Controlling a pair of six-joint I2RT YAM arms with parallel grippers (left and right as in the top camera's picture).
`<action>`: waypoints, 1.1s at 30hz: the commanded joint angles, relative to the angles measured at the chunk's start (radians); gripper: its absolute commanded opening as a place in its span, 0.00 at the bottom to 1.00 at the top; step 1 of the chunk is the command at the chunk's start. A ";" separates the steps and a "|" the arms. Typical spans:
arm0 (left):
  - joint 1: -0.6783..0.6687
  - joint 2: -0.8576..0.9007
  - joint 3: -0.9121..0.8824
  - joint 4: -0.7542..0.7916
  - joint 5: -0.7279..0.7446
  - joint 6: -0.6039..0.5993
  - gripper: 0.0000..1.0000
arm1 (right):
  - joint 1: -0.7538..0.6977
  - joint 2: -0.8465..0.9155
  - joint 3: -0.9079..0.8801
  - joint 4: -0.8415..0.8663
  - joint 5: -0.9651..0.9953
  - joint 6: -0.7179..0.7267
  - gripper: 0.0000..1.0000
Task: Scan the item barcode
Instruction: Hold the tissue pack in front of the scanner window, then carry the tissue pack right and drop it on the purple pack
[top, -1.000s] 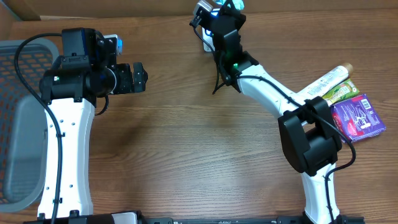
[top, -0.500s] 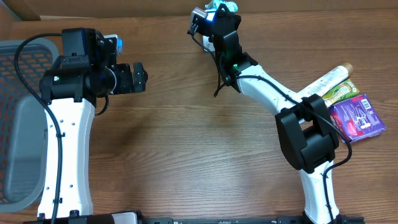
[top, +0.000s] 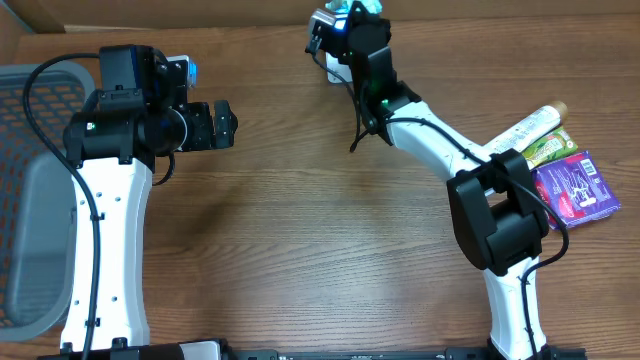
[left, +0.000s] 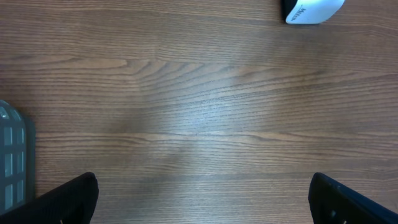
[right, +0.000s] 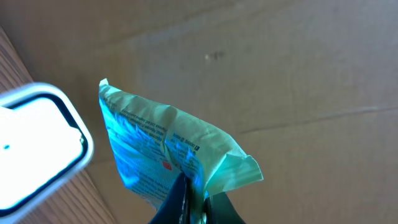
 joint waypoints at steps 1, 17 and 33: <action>-0.006 0.003 0.018 0.000 0.008 0.023 1.00 | -0.018 0.031 0.020 0.021 -0.002 -0.063 0.04; -0.006 0.003 0.018 -0.001 0.008 0.023 1.00 | 0.006 0.055 0.021 0.077 0.062 -0.101 0.04; -0.006 0.003 0.018 0.000 0.008 0.023 0.99 | 0.213 -0.363 0.021 -0.642 0.111 0.388 0.04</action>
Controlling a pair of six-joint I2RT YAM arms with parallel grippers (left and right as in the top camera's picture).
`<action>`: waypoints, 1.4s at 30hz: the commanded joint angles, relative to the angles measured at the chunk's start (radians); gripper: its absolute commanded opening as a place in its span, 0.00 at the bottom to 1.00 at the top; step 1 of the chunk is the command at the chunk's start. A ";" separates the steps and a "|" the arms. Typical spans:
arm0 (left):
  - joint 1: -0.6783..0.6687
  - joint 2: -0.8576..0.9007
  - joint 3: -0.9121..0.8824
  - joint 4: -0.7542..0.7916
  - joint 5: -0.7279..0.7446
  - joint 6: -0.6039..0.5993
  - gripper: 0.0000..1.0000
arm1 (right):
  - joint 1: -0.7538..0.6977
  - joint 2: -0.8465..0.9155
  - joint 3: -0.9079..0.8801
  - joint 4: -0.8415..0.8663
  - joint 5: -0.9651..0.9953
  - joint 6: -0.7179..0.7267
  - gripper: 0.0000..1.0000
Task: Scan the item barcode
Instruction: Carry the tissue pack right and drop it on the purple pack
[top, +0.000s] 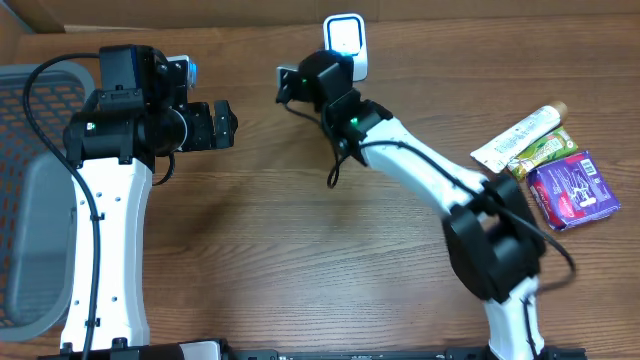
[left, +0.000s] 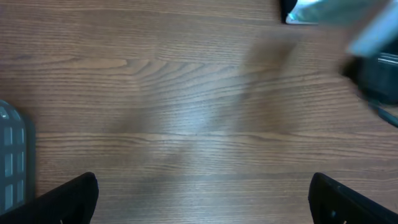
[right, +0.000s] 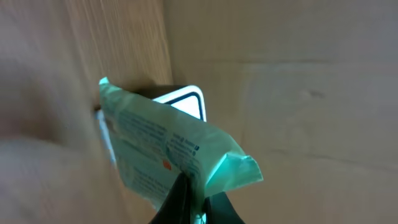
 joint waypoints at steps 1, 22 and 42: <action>-0.006 0.003 0.018 -0.001 0.008 0.023 0.99 | 0.032 -0.237 0.024 -0.112 0.024 0.378 0.04; -0.006 0.003 0.018 -0.001 0.008 0.023 1.00 | -0.647 -0.569 -0.091 -1.126 -0.335 1.921 0.04; -0.006 0.003 0.018 -0.001 0.008 0.023 1.00 | -1.065 -0.495 -0.272 -0.941 -0.536 1.722 0.63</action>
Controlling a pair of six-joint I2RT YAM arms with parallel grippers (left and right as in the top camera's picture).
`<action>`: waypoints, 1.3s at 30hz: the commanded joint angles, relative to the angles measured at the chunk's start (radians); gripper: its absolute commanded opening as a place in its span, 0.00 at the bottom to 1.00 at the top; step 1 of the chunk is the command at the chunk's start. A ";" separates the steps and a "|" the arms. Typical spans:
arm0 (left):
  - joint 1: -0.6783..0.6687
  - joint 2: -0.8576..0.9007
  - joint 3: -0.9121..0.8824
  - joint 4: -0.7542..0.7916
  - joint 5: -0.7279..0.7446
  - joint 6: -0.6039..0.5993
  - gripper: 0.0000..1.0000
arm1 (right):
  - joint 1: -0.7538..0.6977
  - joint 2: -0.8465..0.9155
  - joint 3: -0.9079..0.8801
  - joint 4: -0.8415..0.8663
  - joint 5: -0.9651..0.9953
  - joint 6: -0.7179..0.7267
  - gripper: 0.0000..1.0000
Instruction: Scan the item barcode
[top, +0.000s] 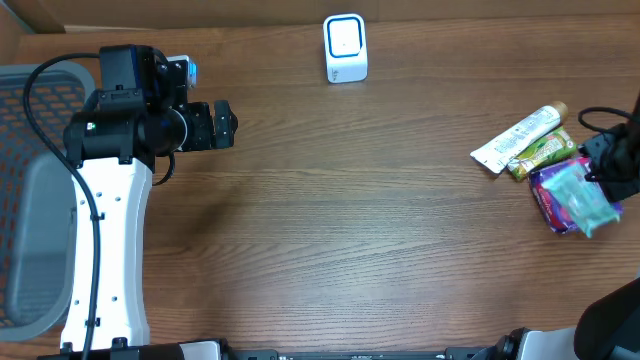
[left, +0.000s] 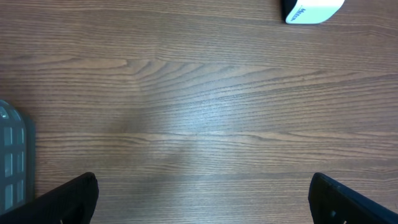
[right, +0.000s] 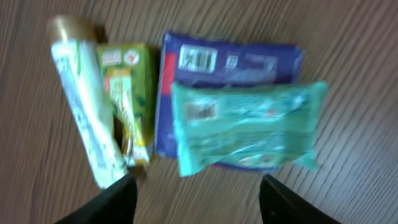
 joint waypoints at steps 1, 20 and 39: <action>-0.006 0.003 0.018 -0.001 0.008 0.023 0.99 | 0.000 -0.016 0.040 -0.035 -0.154 -0.140 0.63; -0.006 0.003 0.018 0.000 0.008 0.023 0.99 | 0.119 -0.397 0.382 -0.522 -0.440 -0.522 1.00; -0.006 0.003 0.018 -0.001 0.008 0.023 1.00 | 0.119 -0.568 0.382 -0.522 -0.440 -0.522 1.00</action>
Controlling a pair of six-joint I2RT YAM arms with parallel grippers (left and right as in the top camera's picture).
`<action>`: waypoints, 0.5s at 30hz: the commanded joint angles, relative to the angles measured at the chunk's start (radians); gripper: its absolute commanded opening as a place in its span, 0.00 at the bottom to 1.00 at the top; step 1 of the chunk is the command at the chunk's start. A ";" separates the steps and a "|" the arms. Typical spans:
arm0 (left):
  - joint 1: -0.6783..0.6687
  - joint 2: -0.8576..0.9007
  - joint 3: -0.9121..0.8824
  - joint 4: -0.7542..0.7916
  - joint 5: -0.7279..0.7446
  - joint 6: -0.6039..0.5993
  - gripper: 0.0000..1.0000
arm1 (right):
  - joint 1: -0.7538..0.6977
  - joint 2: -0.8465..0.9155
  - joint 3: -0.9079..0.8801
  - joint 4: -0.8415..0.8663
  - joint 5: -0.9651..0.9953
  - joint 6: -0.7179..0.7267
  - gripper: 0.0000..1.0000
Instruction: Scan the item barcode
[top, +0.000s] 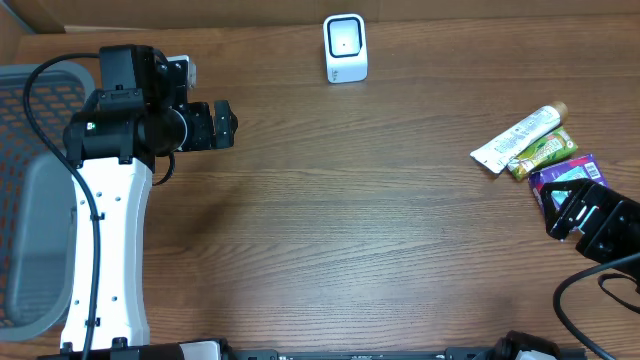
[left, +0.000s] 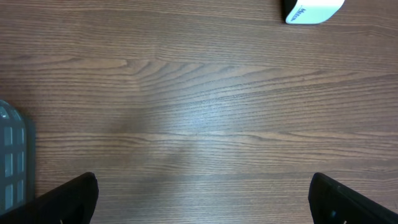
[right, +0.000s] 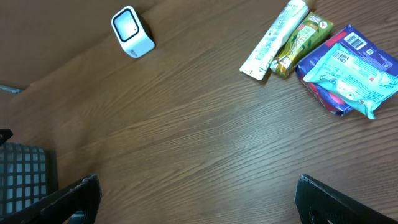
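The white barcode scanner (top: 345, 47) stands at the far middle of the table, also seen in the right wrist view as the scanner (right: 132, 31). A teal pouch (right: 351, 78) lies flat on a purple pack (right: 333, 59) at the right; in the overhead view the right arm hides the pouch. My right gripper (right: 199, 205) is open and empty, raised well back from the pile at the near right. My left gripper (left: 202, 202) is open and empty over bare wood at the left, with the scanner (left: 311, 10) at the top of its view.
A white toothpaste tube (top: 520, 135) and a green packet (top: 545, 150) lie beside the purple pack (top: 560, 172). A grey mesh basket (top: 30, 200) stands at the table's left edge. Cardboard walls run behind the table.
My right gripper was open close above the pile, with the teal pouch lying on the purple pack. It now stands higher and nearer the front right edge. The left arm has not moved.
My right gripper first held the teal pouch up by the scanner, and was still shut on it near the scanner afterwards. Then the pouch lay on the purple pack at the right with the gripper open above it. Now the gripper is drawn back from the pile.
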 joint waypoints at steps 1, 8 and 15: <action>-0.006 0.003 0.018 0.000 0.008 0.023 0.99 | 0.005 0.000 0.015 0.003 -0.005 -0.008 1.00; -0.006 0.003 0.018 0.000 0.008 0.023 0.99 | 0.008 -0.003 0.011 0.003 -0.005 -0.008 1.00; -0.006 0.003 0.018 0.000 0.008 0.023 0.99 | 0.122 -0.065 -0.009 0.058 0.072 -0.009 1.00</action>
